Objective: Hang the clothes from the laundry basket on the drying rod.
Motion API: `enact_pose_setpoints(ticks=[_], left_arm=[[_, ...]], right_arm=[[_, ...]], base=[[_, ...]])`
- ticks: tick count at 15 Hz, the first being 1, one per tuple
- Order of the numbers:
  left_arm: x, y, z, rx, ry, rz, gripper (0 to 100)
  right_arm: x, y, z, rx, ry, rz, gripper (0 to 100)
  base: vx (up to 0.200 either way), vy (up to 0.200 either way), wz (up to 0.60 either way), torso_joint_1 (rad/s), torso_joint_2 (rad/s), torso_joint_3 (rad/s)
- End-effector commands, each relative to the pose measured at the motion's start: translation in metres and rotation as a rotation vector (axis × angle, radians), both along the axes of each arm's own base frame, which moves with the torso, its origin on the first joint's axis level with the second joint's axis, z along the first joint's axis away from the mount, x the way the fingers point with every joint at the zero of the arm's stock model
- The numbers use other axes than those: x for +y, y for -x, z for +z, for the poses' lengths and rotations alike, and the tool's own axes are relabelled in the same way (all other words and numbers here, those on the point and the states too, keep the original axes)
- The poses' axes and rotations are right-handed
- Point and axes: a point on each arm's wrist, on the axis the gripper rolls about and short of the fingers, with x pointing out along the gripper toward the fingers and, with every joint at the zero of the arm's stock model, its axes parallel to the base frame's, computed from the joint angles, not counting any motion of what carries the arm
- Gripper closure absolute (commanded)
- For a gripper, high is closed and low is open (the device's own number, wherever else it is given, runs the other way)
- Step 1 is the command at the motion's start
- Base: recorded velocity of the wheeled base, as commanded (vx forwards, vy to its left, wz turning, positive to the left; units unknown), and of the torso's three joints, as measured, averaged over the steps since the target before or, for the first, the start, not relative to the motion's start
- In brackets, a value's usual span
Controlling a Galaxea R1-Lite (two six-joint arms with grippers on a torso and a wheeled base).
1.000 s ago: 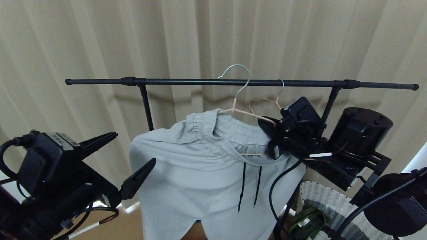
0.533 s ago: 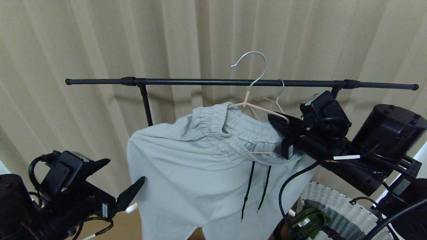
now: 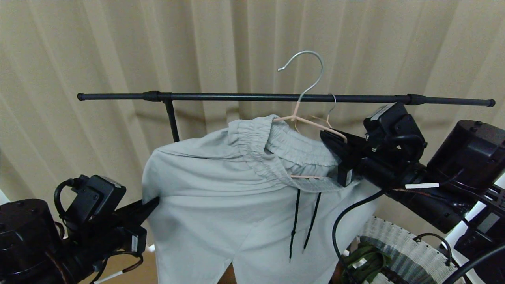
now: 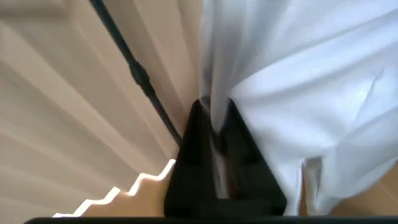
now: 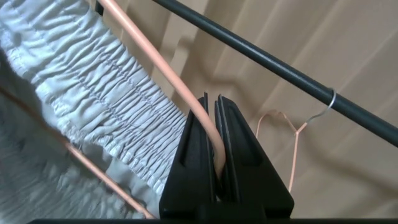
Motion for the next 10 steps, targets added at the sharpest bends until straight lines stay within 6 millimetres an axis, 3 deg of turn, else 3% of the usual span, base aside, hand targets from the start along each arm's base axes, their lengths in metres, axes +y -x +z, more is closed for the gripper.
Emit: enact_pose_setpoints(ticks=[1,6,10], left_arm=[[0.007,-0.001,-0.003,0.012,-0.012,0.038,100],[0.041,0.003,-0.014,0.037,-0.160,0.180,100],[0.041,0.004,-0.014,0.040,-0.162,0.175,100]], right_arm=[[-0.002,-0.001,0.001,-0.001,0.000,-0.013,100],[-0.011,-0.008,0.000,0.005,0.005,-0.059,100],[-0.011,-0.008,0.000,0.004,0.004,-0.059,100]], base=[[0.000,0.000,0.00,0.000,0.00,0.000],[0.000,0.000,0.00,0.000,0.00,0.000],[0.000,0.000,0.00,0.000,0.00,0.000]])
